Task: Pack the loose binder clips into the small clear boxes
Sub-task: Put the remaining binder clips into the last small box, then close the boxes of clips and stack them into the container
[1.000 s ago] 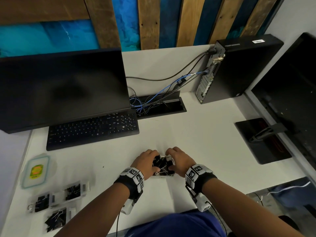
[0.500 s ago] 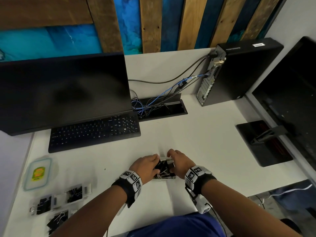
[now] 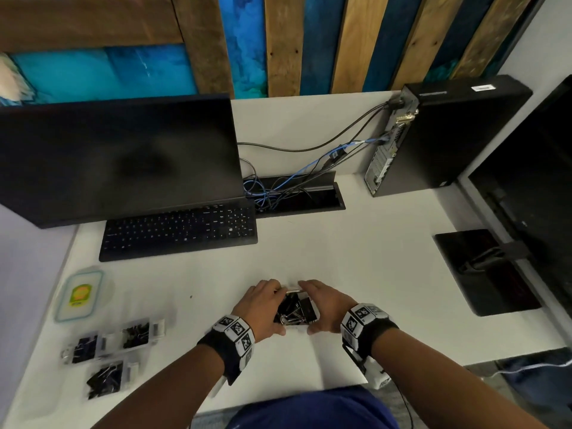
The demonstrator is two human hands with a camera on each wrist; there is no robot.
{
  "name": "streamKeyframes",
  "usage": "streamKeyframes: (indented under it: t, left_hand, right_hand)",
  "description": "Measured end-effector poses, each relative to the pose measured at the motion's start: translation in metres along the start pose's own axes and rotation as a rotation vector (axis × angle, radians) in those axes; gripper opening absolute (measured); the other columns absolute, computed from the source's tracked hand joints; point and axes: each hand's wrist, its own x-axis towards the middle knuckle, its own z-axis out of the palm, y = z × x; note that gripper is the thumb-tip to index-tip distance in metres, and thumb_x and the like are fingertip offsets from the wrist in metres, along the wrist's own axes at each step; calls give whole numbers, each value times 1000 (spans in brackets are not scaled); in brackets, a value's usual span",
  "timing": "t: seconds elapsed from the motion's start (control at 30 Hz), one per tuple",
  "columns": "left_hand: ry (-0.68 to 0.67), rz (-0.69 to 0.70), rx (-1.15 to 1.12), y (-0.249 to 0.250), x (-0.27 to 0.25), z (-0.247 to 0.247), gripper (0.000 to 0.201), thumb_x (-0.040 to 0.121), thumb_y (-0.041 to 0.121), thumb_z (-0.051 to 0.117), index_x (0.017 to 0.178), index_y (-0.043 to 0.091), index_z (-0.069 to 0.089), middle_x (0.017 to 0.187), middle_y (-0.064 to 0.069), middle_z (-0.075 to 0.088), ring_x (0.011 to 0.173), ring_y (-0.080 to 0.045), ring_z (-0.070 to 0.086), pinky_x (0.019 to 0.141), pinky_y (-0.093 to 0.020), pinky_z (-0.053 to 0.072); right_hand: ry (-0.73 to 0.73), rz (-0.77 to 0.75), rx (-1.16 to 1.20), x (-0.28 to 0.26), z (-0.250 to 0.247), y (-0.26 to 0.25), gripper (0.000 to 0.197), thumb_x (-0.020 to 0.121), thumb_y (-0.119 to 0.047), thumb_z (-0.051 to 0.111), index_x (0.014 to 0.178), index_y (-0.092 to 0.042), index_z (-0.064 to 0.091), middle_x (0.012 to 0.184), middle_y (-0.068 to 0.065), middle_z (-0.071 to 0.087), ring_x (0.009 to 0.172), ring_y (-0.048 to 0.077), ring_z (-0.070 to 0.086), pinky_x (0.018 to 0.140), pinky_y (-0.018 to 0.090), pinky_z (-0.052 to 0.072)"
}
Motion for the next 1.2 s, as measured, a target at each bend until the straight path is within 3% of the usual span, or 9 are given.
streamKeyframes:
  t: [0.17,0.33,0.47,0.6,0.93,1.07,1.13,1.2]
  left_hand:
    - [25,-38,-10,6,-13,8,72,88,45,62,147,17,32,142,1,34,130,-19,33,109,-31,28]
    - [40,-98,-102,2,-21,8,79,87,43,64,151,19,25,151,2,25,138,-19,27,113,-31,25]
    - [92,-211,-309,-14,-28,4,80,79,46,73,146,20,38,147,5,31,129,-17,41,110,-31,34]
    - [124,-249,-280,-31,-33,3,71,82,40,72,143,23,40,142,6,35,127,-17,41,109,-31,35]
    - [75,-199,-324,-89,-57,-9,75,86,44,67,148,18,33,150,4,29,136,-17,32,114,-31,28]
    - [255,-366,-300,-143,-80,-32,47,95,38,54,137,17,50,141,0,41,130,-20,42,111,-35,33]
    - [337,-568,-215,-185,-97,-44,38,93,31,55,128,17,56,134,-3,48,123,-25,48,104,-38,40]
    - [283,-814,-148,-230,-118,-53,38,92,32,54,127,17,56,132,-7,49,119,-28,50,98,-40,45]
  right_hand:
    - [9,-13,-4,7,-2,1,114,65,-32,89,155,-13,22,152,6,37,137,23,41,111,29,34]
    - [1,-34,18,15,-2,-6,114,65,-35,89,155,-15,22,151,5,39,135,24,43,111,33,37]
    - [-30,-61,-7,23,-1,-21,112,66,-33,88,155,-15,22,152,6,39,135,24,42,111,32,36]
    - [-41,-66,-13,31,2,-43,110,64,-32,89,152,-15,26,149,7,42,134,25,43,110,35,38]
    - [-28,-23,-51,59,13,-92,114,62,-31,91,154,-15,25,149,6,43,135,25,42,109,31,35]
    - [-20,-7,-59,70,21,-109,115,63,-31,91,155,-17,22,152,4,39,138,23,40,111,29,34]
    - [-16,-6,-61,74,24,-113,115,63,-32,90,155,-19,22,153,2,38,138,22,39,113,31,33]
    - [-20,1,-54,76,26,-117,115,64,-32,90,155,-20,21,154,1,37,139,21,37,113,29,31]
